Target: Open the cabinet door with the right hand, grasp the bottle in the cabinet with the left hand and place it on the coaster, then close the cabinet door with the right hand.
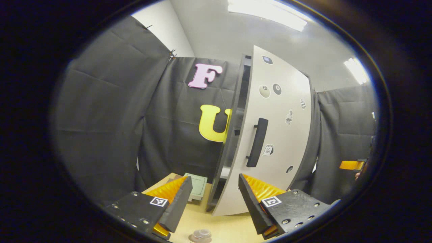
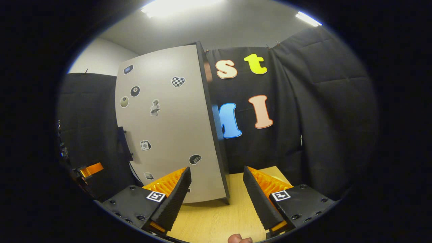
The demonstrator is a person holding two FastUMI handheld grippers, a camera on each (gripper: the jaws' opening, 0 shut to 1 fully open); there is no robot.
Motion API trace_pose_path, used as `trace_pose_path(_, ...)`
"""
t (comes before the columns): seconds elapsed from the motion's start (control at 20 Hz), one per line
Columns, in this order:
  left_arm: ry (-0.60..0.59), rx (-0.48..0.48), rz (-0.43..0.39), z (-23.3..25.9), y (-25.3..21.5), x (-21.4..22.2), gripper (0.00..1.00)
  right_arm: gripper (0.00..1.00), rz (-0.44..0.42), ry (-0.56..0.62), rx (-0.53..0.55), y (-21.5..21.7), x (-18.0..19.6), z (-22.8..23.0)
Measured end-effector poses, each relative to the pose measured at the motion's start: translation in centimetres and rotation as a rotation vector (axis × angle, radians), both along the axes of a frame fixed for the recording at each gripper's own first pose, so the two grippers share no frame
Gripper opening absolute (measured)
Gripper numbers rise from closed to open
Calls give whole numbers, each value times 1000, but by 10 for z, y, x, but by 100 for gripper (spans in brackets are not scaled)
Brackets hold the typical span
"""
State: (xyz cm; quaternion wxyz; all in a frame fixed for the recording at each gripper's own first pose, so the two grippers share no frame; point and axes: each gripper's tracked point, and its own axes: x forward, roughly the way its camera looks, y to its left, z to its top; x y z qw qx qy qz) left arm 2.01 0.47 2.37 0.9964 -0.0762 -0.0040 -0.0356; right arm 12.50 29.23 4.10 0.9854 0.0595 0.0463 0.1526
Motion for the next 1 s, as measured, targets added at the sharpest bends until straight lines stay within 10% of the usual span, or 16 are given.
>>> trace_pose_path(0.5, 6, 201, 75, -10, -26, 3, 82, 97, 91, 38, 23, -22, 8, -19)
trace_pose_path(1.0, -16, 206, 18, -1, -47, 6, 82, 97, 59, 26, 8, -4, 26, -17)
